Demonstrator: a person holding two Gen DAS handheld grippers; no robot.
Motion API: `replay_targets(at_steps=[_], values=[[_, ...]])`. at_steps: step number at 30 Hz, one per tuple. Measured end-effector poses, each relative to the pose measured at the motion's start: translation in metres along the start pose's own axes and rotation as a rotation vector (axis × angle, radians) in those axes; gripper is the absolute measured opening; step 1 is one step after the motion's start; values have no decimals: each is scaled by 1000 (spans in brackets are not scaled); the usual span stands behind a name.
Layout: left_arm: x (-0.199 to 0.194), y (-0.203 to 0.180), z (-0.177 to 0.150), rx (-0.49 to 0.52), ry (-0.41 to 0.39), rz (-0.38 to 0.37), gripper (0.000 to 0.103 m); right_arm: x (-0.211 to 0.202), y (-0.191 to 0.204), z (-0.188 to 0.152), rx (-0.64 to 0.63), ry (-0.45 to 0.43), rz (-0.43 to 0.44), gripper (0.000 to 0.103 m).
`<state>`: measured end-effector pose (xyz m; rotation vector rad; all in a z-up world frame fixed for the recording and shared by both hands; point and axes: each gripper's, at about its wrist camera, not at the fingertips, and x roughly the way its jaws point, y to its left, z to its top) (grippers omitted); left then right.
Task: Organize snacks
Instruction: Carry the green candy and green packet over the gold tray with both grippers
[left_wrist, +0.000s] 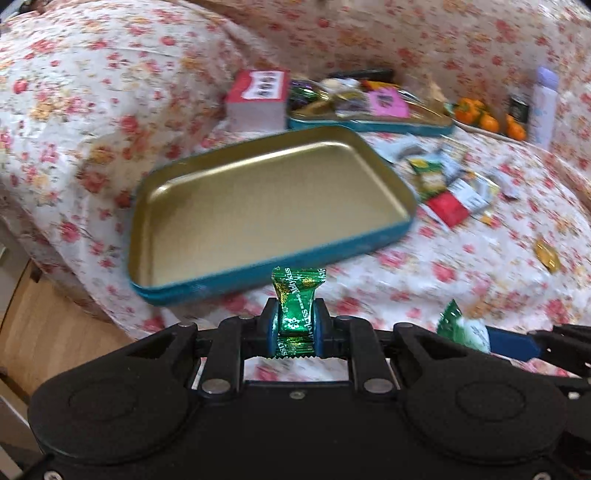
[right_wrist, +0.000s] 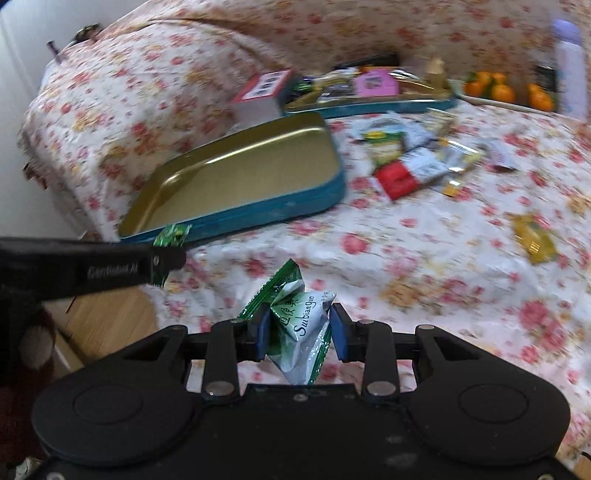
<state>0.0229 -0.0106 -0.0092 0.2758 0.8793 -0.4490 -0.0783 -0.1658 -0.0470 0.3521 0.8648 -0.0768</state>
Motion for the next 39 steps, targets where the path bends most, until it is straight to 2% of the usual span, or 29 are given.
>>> replay_targets(at_steps=[7,14,23,30,36,39], values=[[8,43,36,-39,-48,36,24,12,30,28,-51,-17,42,36],[33,67,56,-63,-54,68,24,23,47,65,-68,-67,52,36],[57,89,54,-104,-15,83,24,48,60,94,-61,-95,29,36],[57,103,49,-151,-21,56,24,66,64,102,-27,-107,5,36],[59,102,48,-136,-24,92,25,82,68,111,-12,-118,-19,36],[62,107,48,-167,-15,65,26,89,70,114,-10,-113,-28,36]])
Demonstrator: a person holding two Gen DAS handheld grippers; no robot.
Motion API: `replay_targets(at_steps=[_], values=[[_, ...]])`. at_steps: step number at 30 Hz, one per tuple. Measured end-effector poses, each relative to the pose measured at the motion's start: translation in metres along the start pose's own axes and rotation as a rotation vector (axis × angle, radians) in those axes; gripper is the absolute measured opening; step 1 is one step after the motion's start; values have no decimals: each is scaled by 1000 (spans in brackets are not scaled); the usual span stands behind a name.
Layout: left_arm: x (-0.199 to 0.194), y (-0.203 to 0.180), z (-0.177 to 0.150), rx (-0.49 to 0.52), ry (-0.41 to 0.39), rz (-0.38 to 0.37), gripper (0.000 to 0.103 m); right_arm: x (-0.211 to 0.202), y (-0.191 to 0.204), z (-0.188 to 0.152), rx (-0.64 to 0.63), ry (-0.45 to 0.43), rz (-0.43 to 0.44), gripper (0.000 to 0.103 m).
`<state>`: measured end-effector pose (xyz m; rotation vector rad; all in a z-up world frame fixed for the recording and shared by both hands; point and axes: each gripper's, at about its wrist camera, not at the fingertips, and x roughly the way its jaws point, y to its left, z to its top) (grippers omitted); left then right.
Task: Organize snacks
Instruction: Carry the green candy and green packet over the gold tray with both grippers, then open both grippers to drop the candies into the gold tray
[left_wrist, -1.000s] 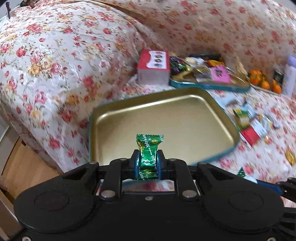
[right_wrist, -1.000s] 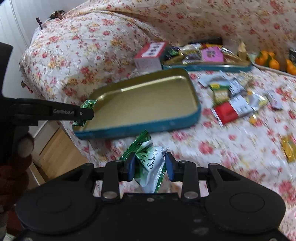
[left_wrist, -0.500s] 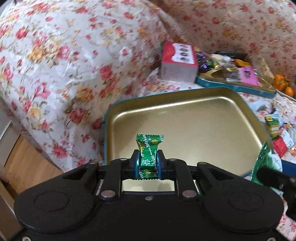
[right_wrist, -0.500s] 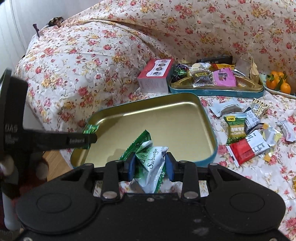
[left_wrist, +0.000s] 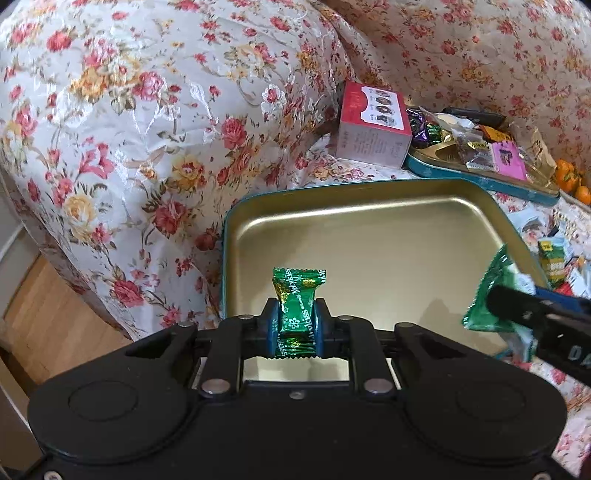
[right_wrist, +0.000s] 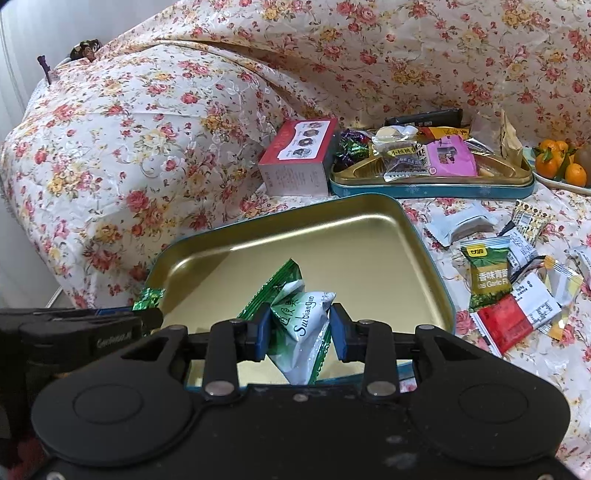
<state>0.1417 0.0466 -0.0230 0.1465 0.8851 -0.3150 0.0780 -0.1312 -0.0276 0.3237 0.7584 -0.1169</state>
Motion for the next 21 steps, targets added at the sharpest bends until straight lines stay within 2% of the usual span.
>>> replay_targets(at_steps=[3,4,10,21], values=[[2,6,1,-31,9,-13,28,6,2,-1,-1,9,-7,36],[2,8,2,-42,9,-12,33,7,3,-1,-2,10,-10,36],[0,19,4,-88,14,-36,33,15,6,-3,-9,25,-19,36],[6,11,3,-65,39,-33,33,24,11,-1,-23,42,-15,37]])
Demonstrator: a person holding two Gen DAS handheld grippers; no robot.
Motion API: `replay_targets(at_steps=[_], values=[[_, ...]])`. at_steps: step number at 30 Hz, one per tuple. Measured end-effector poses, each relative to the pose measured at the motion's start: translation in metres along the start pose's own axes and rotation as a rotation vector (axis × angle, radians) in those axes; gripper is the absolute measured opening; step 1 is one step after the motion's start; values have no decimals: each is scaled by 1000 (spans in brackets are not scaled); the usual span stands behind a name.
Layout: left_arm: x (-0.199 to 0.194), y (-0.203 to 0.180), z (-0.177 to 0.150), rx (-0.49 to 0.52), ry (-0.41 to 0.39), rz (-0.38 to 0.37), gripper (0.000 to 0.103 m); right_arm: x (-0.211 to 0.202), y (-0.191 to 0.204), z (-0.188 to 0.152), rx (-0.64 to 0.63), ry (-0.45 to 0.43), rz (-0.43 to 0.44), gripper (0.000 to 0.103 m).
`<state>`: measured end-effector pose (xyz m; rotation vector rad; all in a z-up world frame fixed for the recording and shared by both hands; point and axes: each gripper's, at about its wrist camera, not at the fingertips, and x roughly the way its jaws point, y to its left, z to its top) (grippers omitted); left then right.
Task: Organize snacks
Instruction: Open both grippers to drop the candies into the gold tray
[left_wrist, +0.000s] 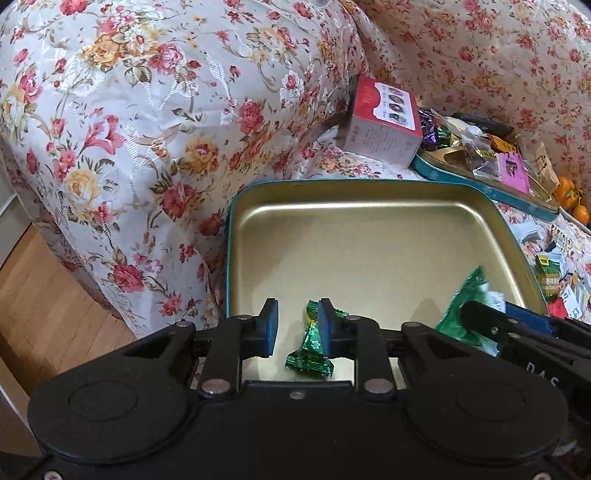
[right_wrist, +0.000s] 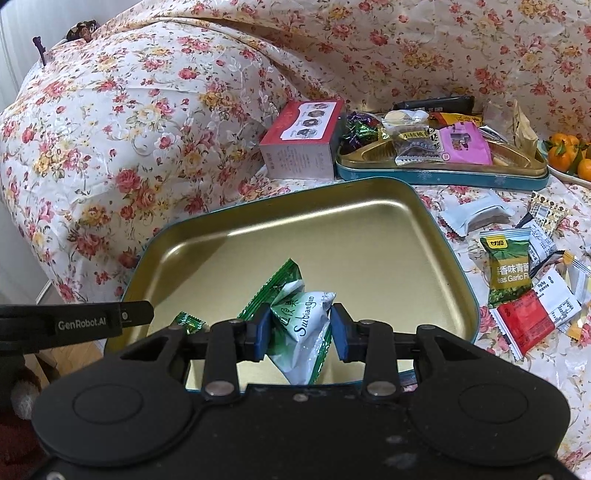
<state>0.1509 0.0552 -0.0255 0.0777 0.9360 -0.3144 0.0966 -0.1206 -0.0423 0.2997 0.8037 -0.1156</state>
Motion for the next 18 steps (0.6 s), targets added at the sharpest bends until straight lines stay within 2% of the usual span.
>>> replay_targets(at_steps=[18], values=[[0,-3,0,18,-8,5,33,-10,-2,-3,14,-18,-7,38]])
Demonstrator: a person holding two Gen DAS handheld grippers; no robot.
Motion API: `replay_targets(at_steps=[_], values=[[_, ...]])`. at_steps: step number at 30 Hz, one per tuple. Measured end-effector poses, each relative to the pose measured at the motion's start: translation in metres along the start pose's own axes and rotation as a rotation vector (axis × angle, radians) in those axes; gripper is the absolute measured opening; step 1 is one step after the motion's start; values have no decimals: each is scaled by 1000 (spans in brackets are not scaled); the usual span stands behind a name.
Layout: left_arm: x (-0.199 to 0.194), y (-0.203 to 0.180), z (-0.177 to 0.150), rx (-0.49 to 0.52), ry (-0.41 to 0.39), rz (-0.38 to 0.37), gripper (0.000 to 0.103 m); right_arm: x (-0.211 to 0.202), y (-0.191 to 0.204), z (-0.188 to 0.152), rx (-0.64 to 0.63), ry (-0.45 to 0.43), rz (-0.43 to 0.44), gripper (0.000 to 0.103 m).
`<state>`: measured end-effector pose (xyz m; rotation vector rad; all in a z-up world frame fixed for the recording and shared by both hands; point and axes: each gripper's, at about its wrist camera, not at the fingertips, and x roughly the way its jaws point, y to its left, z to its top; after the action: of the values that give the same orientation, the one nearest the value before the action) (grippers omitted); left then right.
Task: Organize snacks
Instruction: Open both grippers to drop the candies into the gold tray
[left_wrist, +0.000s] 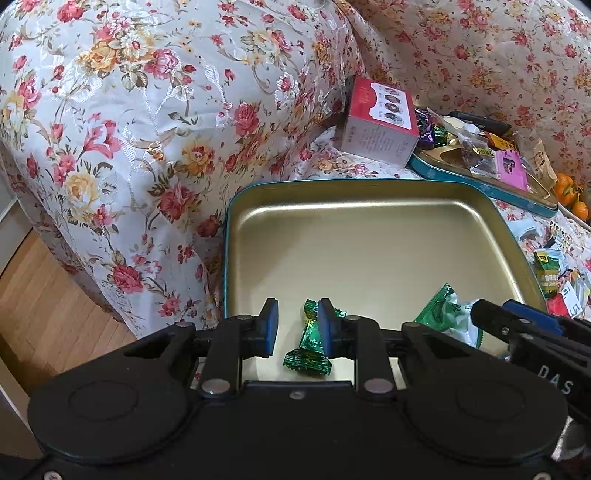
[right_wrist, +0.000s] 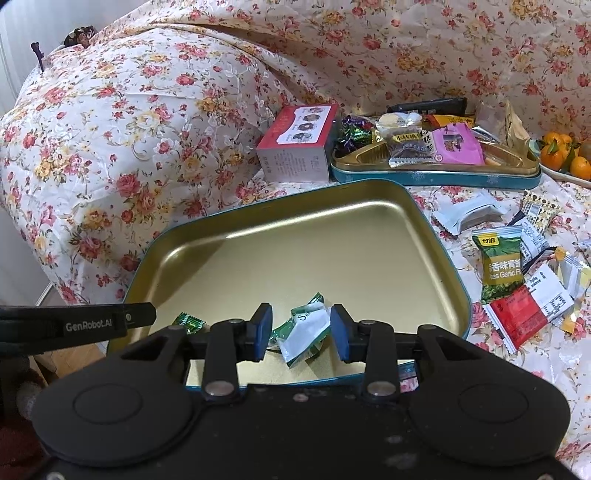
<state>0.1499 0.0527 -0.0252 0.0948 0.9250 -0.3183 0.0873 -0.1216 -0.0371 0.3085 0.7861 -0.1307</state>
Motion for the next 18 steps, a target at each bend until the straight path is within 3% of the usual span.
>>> replay_targets(at_steps=[10,18], values=[[-6,-17,-7,77,-43,23,33,-29,-10,-3,-5,-56,-18,38],[-11,-48,-23,182,-65,-27,33,-64,-47,-20,19,-101,-94,39]])
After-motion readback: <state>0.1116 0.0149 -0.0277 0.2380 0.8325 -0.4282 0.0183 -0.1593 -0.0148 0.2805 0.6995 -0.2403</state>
